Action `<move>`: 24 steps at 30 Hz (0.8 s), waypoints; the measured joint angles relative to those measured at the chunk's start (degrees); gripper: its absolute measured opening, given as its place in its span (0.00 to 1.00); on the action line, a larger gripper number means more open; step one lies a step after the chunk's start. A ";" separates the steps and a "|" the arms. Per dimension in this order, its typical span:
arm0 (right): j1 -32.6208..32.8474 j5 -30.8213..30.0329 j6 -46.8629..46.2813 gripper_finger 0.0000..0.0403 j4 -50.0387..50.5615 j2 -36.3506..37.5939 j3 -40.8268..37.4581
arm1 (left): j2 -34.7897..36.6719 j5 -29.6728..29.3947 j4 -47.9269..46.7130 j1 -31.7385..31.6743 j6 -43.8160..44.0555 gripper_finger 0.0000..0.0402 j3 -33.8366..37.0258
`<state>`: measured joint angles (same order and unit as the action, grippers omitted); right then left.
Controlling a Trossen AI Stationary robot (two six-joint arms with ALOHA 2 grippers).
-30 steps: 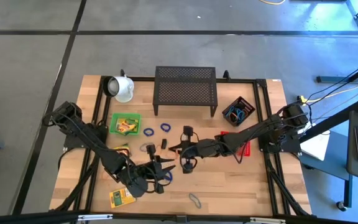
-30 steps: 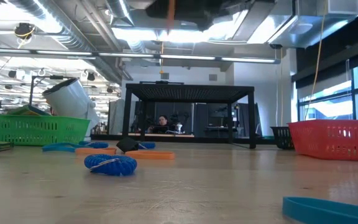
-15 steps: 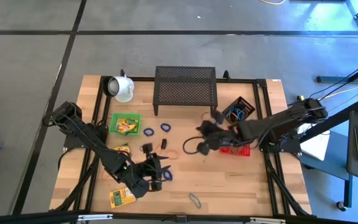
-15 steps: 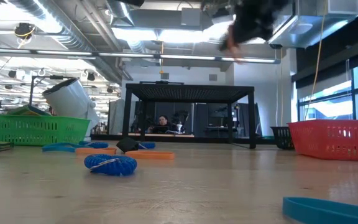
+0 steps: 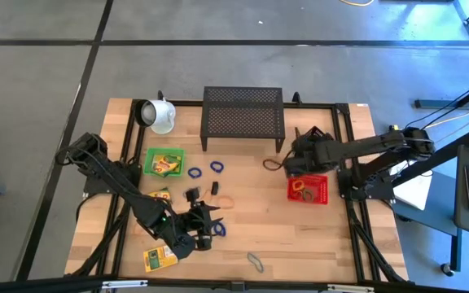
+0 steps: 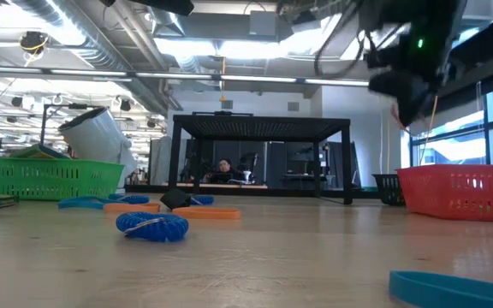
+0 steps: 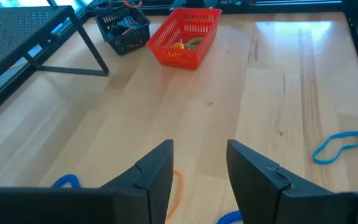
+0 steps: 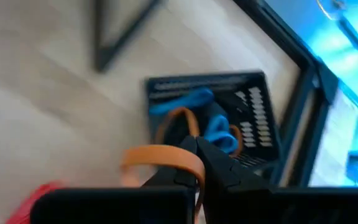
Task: Pick & Place Office Desk Supplies
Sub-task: Put the orange rubber band into the black bin
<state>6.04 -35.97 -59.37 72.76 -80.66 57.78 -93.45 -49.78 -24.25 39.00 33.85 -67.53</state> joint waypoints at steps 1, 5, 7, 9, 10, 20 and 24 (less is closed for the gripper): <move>-1.58 0.37 -0.02 0.02 -0.27 -0.02 -1.31 | 0.00 0.00 0.00 0.05 0.00 0.36 0.00; -8.19 1.01 -0.19 0.02 -1.92 -0.07 -5.51 | 0.00 0.00 0.00 0.07 -0.08 0.36 0.00; -11.08 1.10 -0.20 0.02 -2.07 -0.09 -6.74 | 0.00 0.00 -0.01 0.07 -0.58 0.36 0.00; -13.25 1.11 -0.20 0.02 -3.36 -0.09 -7.64 | 0.00 0.00 0.00 0.07 -1.04 0.36 0.00; -14.24 1.25 -0.18 0.02 -3.93 -0.09 -8.04 | 0.00 -0.02 0.00 0.07 -1.10 0.36 0.00; -19.05 2.11 1.03 0.18 -8.34 -0.09 -8.87 | 0.00 -0.17 -0.02 -0.11 -1.16 0.36 0.00; -19.51 2.56 3.06 0.30 -10.30 -0.09 -8.87 | 0.00 -0.12 -0.04 -0.11 -1.16 0.36 0.00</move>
<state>-13.47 -33.41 -56.31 62.46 -80.75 48.90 -93.45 -49.90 -24.29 38.89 32.69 -67.53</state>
